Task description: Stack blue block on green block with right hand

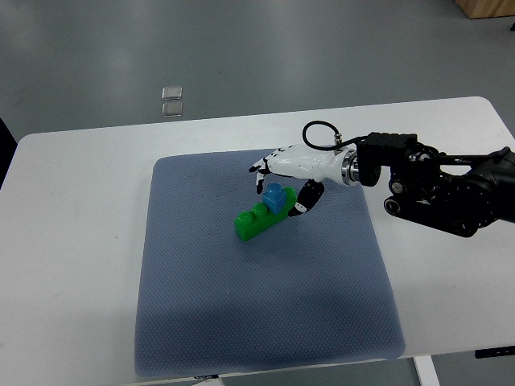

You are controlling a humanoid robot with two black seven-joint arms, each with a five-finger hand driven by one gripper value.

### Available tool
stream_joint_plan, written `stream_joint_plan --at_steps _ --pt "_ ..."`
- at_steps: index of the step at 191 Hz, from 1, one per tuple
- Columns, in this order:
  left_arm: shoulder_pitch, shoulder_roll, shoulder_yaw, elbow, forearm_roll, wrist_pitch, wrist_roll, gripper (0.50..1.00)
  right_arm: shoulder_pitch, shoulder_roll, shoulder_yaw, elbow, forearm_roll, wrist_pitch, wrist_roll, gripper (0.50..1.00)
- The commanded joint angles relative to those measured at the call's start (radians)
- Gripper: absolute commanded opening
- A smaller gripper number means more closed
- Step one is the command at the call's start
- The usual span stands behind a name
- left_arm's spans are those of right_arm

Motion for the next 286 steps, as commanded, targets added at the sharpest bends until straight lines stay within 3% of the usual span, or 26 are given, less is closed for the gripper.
stream_joint_plan --at_steps 1,22,47,63,82,193,219,286 --pt "0.0 0.0 0.0 0.0 0.0 0.0 0.0 1.0 -0.005 -0.01 0.079 0.0 0.124 0.106 -0.007 0.926" --pt "0.0 0.0 0.0 0.0 0.0 0.0 0.0 1.0 -0.008 -0.019 0.137 -0.003 0.256 0.18 -0.024 0.924" --pt "0.0 0.0 0.0 0.0 0.0 0.0 0.0 1.0 -0.009 -0.033 0.162 -0.013 0.421 0.212 -0.05 0.926" --pt "0.0 0.0 0.0 0.0 0.0 0.0 0.0 1.0 -0.009 -0.042 0.163 -0.015 0.468 0.212 -0.057 0.926" --pt "0.0 0.0 0.0 0.0 0.0 0.0 0.0 1.0 -0.013 -0.054 0.165 -0.032 0.71 0.212 -0.093 0.926" --pt "0.0 0.0 0.0 0.0 0.0 0.0 0.0 1.0 -0.151 -0.01 0.288 -0.214 1.389 0.198 -0.097 0.924" --pt "0.0 0.0 0.0 0.0 0.0 0.0 0.0 1.0 -0.184 0.004 0.3 -0.233 1.573 0.211 -0.123 0.924" --pt "0.0 0.0 0.0 0.0 0.0 0.0 0.0 1.0 -0.258 0.072 0.349 -0.271 1.659 0.209 -0.122 0.926"
